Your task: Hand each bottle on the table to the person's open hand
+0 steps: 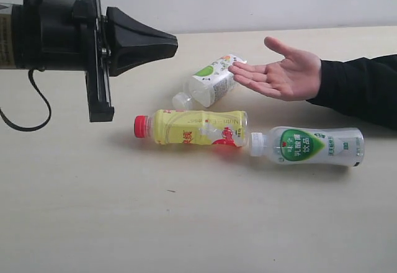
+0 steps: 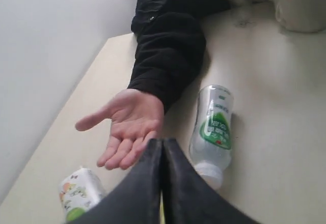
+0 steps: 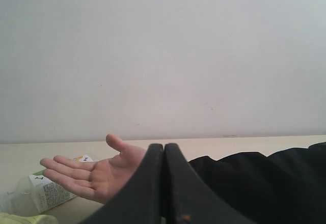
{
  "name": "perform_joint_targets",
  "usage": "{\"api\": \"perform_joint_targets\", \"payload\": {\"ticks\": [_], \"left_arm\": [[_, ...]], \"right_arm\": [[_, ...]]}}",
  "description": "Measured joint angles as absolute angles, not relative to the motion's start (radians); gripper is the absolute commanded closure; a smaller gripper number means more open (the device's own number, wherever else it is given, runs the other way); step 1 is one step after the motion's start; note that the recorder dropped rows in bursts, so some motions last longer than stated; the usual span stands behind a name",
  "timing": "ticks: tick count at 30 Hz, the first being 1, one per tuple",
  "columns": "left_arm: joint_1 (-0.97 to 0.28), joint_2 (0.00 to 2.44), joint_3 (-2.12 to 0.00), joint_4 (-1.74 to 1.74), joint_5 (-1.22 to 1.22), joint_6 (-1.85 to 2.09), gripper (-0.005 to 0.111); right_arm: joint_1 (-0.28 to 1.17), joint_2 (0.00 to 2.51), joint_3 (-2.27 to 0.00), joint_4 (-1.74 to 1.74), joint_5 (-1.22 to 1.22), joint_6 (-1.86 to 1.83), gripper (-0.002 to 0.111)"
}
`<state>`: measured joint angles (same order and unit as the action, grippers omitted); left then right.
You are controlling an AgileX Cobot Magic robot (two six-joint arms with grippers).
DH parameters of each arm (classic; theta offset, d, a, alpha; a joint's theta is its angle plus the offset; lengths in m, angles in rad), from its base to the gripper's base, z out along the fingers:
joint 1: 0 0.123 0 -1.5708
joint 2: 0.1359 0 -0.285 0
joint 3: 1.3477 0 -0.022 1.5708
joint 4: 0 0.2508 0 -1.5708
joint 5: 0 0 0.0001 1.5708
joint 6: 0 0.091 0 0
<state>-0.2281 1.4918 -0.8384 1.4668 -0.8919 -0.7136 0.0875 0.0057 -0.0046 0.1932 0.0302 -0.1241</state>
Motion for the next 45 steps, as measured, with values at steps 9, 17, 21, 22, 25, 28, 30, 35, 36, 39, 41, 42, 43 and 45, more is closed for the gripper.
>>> {"api": "perform_joint_targets", "payload": {"ticks": [9,17,21,22,25,28,30,35,36,39,41,42,43,45], "left_arm": [[-0.231,1.529,-0.912,1.454,-0.785,-0.641,0.107],[-0.314,1.588,-1.044,1.728,-0.57,-0.913,0.107],[-0.372,1.638,-1.109,1.741,-0.549,-0.953,0.107],[-0.391,1.65,-1.126,1.745,-0.528,-0.935,0.107],[-0.459,1.677,-1.163,1.754,-0.347,-0.823,0.107],[-0.547,1.701,-1.189,1.761,0.009,-0.662,0.107],[-0.596,1.727,-1.212,1.761,0.289,-0.571,0.107],[-0.65,1.792,-1.387,1.3,0.775,0.0,0.107],[-0.65,1.797,-1.427,1.136,0.811,0.131,0.107],[-0.646,1.797,-1.55,0.317,0.866,0.723,0.107],[-0.691,1.807,-1.567,0.0,0.862,0.992,0.107],[-0.708,1.815,-1.573,-0.038,0.86,1.035,0.107],[-0.752,1.85,-1.6,-0.093,0.862,1.079,0.107],[-0.791,1.929,-1.665,-0.124,0.89,1.092,0.107]], "right_arm": [[0.088,0.006,-0.005,0.193,0.03,-0.124,0.108],[0.088,0.006,-0.005,0.193,0.03,-0.124,0.108],[0.088,0.006,-0.005,0.193,0.03,-0.124,0.108],[0.088,0.006,-0.005,0.193,0.03,-0.124,0.108],[0.088,0.006,-0.005,0.193,0.03,-0.124,0.108],[0.088,0.006,-0.005,0.193,0.03,-0.124,0.108],[0.088,0.006,-0.005,0.193,0.03,-0.124,0.108],[0.088,0.006,-0.005,0.193,0.03,-0.124,0.108],[0.088,0.006,-0.005,0.193,0.03,-0.124,0.108],[0.088,0.006,-0.005,0.193,0.03,-0.124,0.108],[0.088,0.006,-0.005,0.193,0.03,-0.124,0.108],[0.088,0.006,-0.005,0.193,0.03,-0.124,0.108],[0.088,0.006,-0.005,0.193,0.03,-0.124,0.108],[0.088,0.006,-0.005,0.193,0.03,-0.124,0.108]]}}
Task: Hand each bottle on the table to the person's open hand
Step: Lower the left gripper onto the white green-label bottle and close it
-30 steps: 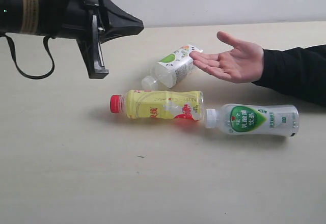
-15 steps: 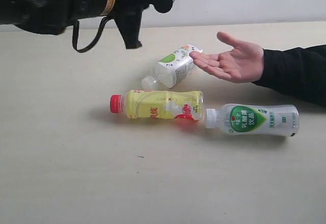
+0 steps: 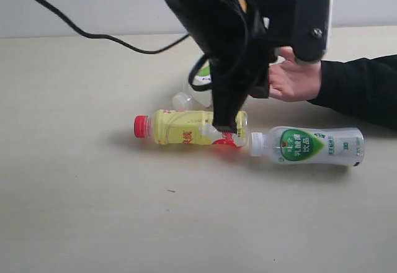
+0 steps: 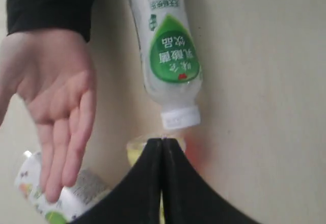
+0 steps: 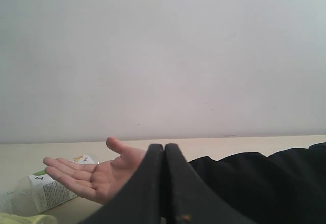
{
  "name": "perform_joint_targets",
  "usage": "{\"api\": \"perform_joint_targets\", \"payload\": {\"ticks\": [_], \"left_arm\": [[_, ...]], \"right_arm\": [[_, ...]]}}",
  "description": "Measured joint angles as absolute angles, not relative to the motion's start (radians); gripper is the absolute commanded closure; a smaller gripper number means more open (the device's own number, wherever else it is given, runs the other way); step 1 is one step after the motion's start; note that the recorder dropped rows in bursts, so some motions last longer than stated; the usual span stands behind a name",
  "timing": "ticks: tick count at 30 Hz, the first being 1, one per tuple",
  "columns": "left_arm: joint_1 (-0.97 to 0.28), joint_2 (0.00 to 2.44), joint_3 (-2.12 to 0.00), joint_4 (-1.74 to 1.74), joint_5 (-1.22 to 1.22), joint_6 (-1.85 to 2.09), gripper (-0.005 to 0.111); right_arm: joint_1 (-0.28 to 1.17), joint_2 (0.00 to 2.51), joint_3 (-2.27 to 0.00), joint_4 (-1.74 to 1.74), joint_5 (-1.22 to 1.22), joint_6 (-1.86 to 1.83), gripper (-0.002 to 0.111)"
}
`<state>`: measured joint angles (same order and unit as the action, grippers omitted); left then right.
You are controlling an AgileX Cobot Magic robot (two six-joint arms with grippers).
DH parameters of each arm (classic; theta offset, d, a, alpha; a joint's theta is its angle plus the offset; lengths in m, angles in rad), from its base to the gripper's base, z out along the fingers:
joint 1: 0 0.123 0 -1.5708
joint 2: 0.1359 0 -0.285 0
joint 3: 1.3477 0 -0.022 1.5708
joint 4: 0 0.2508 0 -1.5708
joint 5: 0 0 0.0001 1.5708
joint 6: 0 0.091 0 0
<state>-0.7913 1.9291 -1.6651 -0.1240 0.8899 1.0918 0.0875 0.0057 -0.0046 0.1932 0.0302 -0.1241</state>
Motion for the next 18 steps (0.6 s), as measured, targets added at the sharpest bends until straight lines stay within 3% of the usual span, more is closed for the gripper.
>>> {"api": "perform_joint_targets", "payload": {"ticks": [6,13,18], "left_arm": [[-0.801,2.184,-1.903,-0.177,0.993,1.065,0.107],[-0.801,2.253,-1.947,-0.182,1.038,1.063,0.105],[-0.806,2.253,-1.95,-0.182,1.039,1.06,0.071]], "right_arm": [[0.088,0.006,-0.005,0.193,0.03,-0.124,0.108],[0.088,0.006,-0.005,0.193,0.03,-0.124,0.108],[0.088,0.006,-0.005,0.193,0.03,-0.124,0.108]]}}
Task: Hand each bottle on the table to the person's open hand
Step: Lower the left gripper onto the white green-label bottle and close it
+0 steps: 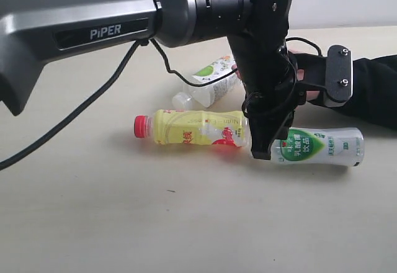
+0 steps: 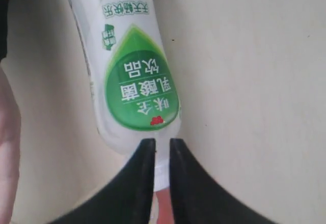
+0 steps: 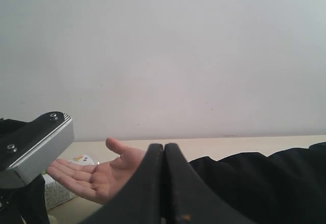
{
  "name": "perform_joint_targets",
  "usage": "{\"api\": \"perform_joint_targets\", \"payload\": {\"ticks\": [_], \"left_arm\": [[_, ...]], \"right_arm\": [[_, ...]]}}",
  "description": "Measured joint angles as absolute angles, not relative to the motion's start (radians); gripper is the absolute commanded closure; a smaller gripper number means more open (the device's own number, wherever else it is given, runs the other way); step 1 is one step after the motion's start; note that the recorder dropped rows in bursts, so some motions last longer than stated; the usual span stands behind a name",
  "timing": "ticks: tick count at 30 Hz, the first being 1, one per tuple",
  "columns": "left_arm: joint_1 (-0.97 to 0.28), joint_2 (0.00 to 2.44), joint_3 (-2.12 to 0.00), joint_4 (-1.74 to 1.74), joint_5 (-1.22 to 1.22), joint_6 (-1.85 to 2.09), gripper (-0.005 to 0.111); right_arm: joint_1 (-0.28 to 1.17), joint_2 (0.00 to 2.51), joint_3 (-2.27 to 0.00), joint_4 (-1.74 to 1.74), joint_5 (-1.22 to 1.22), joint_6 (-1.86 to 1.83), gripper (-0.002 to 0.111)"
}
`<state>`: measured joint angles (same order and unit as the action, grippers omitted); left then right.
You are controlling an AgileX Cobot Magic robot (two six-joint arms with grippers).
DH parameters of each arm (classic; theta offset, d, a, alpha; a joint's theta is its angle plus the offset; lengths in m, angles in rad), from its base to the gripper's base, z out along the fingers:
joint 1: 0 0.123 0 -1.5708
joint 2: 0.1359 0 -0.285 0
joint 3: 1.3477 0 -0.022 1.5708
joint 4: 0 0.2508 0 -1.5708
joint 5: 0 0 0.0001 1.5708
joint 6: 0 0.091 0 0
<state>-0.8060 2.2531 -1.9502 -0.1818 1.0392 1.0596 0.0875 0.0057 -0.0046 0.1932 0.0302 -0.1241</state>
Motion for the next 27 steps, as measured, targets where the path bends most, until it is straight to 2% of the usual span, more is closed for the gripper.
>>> {"api": "perform_joint_targets", "payload": {"ticks": [2,4,16,23,27], "left_arm": [[-0.812,2.253,-1.95,-0.182,1.037,1.056,0.056],[-0.819,2.253,-1.95,-0.182,1.026,1.055,0.052],[-0.878,2.317,-1.952,-0.183,0.861,1.028,0.051],[-0.878,2.346,-1.952,-0.181,0.804,1.005,0.035],[-0.878,2.348,-1.952,-0.181,0.763,0.992,0.035]], "right_arm": [[0.088,0.006,-0.005,0.193,0.03,-0.124,0.108],[0.088,0.006,-0.005,0.193,0.03,-0.124,0.108],[0.088,0.006,-0.005,0.193,0.03,-0.124,0.108],[0.088,0.006,-0.005,0.193,0.03,-0.124,0.108],[0.088,0.006,-0.005,0.193,0.03,-0.124,0.108]]}}
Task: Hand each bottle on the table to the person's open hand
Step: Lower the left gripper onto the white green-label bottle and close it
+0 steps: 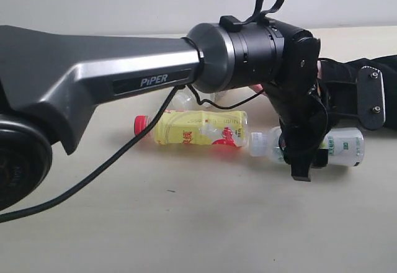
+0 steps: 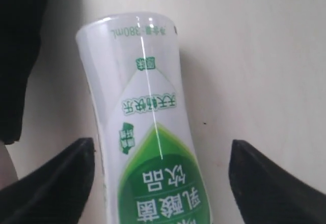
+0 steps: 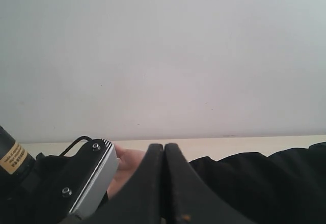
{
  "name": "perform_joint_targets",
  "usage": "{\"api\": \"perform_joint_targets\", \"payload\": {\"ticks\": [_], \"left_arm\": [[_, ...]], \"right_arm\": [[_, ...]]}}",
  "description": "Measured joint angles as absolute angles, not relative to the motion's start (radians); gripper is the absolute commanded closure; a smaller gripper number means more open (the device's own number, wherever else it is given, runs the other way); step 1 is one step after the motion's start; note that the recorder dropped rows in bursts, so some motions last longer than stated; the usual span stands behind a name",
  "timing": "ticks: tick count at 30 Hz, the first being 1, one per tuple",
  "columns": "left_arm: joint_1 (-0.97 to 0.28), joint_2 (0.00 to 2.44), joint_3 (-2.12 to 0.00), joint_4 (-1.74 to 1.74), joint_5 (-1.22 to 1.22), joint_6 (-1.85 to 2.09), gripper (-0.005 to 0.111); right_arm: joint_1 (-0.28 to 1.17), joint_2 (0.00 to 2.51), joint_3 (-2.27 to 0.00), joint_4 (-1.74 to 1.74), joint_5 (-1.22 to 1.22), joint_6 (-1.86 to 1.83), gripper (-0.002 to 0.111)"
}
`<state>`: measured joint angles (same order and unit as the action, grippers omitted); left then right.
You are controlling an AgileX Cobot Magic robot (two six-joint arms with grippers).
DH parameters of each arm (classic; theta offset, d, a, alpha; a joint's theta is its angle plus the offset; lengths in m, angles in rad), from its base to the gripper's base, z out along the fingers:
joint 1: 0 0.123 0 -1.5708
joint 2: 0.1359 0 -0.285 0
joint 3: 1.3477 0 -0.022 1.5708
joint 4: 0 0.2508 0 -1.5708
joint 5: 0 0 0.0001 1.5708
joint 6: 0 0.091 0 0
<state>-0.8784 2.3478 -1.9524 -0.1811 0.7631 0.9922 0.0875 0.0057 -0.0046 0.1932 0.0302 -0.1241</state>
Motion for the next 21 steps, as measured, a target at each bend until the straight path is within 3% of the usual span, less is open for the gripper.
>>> {"api": "perform_joint_targets", "payload": {"ticks": [21], "left_arm": [[-0.878,2.432,-1.952,-0.147,0.721,0.969,0.035]], "right_arm": [[0.088,0.006,-0.005,0.193,0.03,-0.124,0.108]]}}
